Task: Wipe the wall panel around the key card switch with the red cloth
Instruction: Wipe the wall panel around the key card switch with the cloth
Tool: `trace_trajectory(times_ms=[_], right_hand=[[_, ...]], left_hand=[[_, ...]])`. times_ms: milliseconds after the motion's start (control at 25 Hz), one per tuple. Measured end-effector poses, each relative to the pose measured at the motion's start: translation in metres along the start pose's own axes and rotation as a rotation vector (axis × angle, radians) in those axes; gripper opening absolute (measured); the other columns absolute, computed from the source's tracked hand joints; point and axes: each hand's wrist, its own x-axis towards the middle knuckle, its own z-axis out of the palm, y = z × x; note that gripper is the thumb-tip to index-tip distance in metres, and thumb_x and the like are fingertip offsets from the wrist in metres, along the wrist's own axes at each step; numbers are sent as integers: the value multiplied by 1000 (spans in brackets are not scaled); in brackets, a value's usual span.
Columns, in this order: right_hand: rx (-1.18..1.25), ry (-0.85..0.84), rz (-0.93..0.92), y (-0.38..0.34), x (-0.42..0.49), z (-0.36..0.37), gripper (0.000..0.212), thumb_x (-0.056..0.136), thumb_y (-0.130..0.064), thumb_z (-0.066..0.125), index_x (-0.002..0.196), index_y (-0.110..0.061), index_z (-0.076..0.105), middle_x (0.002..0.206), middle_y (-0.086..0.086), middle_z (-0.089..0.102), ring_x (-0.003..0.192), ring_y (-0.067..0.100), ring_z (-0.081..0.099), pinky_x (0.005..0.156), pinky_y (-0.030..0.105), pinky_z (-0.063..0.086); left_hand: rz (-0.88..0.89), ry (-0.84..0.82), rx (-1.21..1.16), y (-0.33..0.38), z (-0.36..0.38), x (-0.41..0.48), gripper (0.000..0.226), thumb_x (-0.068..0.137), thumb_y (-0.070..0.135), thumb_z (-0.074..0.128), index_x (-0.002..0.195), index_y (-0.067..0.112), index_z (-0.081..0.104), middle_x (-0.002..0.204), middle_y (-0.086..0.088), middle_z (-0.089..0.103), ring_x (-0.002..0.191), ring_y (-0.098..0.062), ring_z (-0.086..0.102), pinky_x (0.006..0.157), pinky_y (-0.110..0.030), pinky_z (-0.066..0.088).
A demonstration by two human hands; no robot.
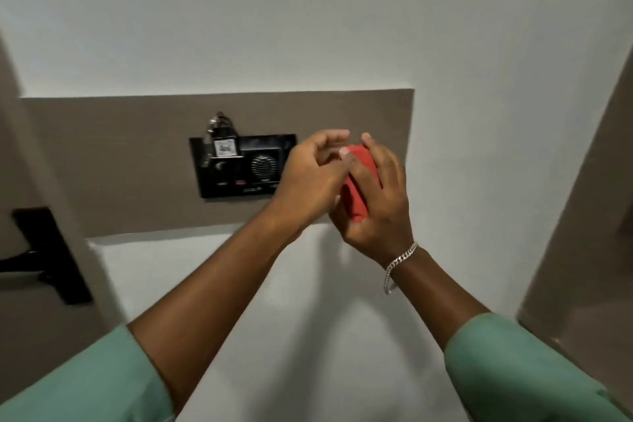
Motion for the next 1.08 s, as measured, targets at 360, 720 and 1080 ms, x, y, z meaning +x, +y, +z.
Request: trace_trajectory(times_ms=[360,720,1080], right_hand=[[-86,-58,-130,-67,44,88,59,92,-33,64,145,-16,45,157,20,35,148,41,28,122,56,24],[-206,8,22,-51,37,115,57,95,-49,43,145,-22,44,158,9,37,152,32,22,121,61,20],[-254,52,-181,-31,40,116,51,96,-47,44,141,-23,50,152,12,45,146,34,33,113,65,30]], left_hand=[[592,569,840,-16,-171,-2,64,77,2,42,140,-2,47,154,-18,41,150,-31,25,124,-38,19],[689,411,1697,-83,-241,34,76,95,43,30,156,4,7,164,-16,4,153,-30,3,123,-52,5],[775,493,1706,-92,-242,43,78,94,46,28,156,4,8,164,-15,4,154,-29,4,123,-52,6]])
